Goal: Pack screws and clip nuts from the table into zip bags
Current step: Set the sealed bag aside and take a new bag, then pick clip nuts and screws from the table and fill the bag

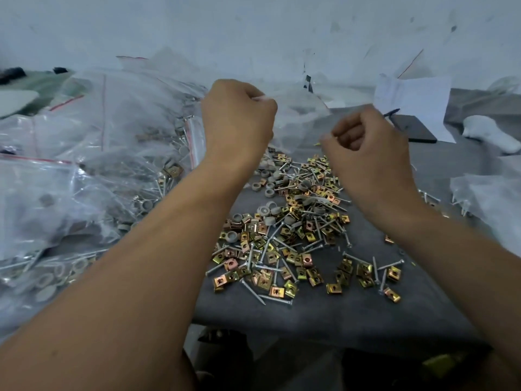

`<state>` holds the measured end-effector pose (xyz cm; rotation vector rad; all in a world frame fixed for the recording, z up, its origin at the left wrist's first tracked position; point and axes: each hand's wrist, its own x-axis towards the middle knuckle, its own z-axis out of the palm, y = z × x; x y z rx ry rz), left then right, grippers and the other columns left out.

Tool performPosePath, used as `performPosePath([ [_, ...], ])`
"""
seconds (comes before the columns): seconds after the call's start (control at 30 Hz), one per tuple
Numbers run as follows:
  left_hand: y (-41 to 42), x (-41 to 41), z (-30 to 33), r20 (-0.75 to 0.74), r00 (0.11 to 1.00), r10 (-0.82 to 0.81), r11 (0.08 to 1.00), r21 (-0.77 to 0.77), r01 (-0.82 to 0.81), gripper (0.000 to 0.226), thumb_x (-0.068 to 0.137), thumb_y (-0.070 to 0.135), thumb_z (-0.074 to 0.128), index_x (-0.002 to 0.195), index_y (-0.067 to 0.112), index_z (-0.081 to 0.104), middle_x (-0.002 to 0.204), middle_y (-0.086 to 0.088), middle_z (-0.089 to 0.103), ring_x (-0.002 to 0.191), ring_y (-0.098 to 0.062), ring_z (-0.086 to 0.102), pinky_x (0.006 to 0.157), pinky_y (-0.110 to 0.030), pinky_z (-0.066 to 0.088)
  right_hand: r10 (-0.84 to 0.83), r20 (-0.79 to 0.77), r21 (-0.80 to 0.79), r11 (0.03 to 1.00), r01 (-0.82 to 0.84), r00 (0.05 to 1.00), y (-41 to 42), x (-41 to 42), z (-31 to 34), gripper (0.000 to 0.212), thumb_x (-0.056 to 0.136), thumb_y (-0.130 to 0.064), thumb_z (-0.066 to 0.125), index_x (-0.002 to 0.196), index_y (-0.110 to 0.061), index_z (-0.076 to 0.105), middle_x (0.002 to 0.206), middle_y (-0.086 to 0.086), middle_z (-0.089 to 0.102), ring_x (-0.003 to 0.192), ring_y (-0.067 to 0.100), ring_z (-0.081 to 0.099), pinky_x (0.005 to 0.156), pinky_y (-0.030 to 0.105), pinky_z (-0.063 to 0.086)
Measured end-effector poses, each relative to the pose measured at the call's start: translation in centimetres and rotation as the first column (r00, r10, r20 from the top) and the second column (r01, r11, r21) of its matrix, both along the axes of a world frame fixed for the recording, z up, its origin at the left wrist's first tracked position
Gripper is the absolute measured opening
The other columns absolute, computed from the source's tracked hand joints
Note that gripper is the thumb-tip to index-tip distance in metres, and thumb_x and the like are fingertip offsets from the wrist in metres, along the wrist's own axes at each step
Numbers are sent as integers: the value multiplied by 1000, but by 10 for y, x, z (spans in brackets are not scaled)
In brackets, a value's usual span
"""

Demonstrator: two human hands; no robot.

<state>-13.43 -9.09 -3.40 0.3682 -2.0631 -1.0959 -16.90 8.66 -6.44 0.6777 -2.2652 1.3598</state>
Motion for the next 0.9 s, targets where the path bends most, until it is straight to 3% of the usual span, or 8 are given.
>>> performPosePath([
  [0.07, -10, 0, 0, -2, 999, 49, 995, 84, -48, 21, 82, 8, 59, 80, -7, 74, 62, -21, 69, 60, -34, 74, 63, -56, 64, 234, -22, 311, 925, -216, 972, -5, 2, -6, 7, 92, -27, 75, 97, -28, 70, 86, -13, 66, 78, 1, 62, 69, 16, 51],
  [0.13, -16, 0, 0, -5, 998, 64, 986, 153, -62, 21, 81, 9, 61, 78, -9, 71, 59, -14, 67, 54, -31, 72, 58, -46, 61, 415, 0, 598, 730, -333, 910, -12, 3, -14, 15, 95, -26, 72, 110, -30, 74, 106, -11, 66, 96, 3, 60, 85, 21, 49],
  [0.2, -19, -1, 0, -19, 997, 69, 981, 183, -65, 22, 81, 6, 61, 79, -15, 66, 61, -16, 57, 44, -19, 65, 54, -34, 50, 463, 64, 717, 595, -363, 884, -19, 3, -21, 27, 100, -29, 66, 126, -31, 69, 126, -10, 61, 117, 9, 54, 100, 25, 41],
  [0.3, -19, -2, 1, -30, 996, 78, 980, 184, -72, 22, 80, 5, 61, 80, -16, 67, 63, -17, 55, 41, -13, 64, 52, -31, 48, 460, 131, 755, 527, -389, 878, -23, 4, -23, 28, 100, -33, 64, 128, -29, 67, 129, -9, 58, 123, 13, 51, 106, 28, 39],
  [0.4, -18, -1, 1, 1, 997, 75, 979, 190, -74, 18, 79, 7, 61, 76, -7, 73, 61, -19, 69, 45, -16, 68, 55, -45, 62, 434, 132, 731, 564, -383, 891, -24, 4, -20, 20, 97, -32, 69, 116, -29, 72, 116, -10, 60, 110, 12, 56, 99, 32, 46],
  [0.57, -17, -2, -1, 32, 998, 55, 976, 210, -60, 19, 77, 12, 61, 77, -1, 75, 62, -17, 71, 49, -18, 72, 62, -56, 65, 365, 215, 593, 688, -418, 906, -27, 7, -24, 10, 92, -27, 76, 100, -30, 71, 94, -14, 68, 88, 4, 64, 83, 33, 56],
  [0.77, -21, -7, -2, 26, 999, 37, 972, 232, -42, 17, 78, 8, 60, 77, -4, 72, 54, -8, 69, 48, -21, 72, 62, -58, 64, 378, 95, 476, 795, -375, 921, -26, 5, -32, 16, 93, -24, 74, 105, -27, 64, 86, -15, 66, 83, -3, 62, 70, 16, 52],
  [0.9, -24, -8, -4, 27, 999, 22, 973, 227, -28, 16, 81, 7, 62, 73, -1, 73, 53, -8, 68, 50, -23, 73, 61, -58, 65, 366, -6, 524, 794, -309, 931, -27, 1, -32, 19, 90, -24, 78, 105, -28, 66, 87, -19, 62, 76, -7, 59, 67, 5, 47],
])
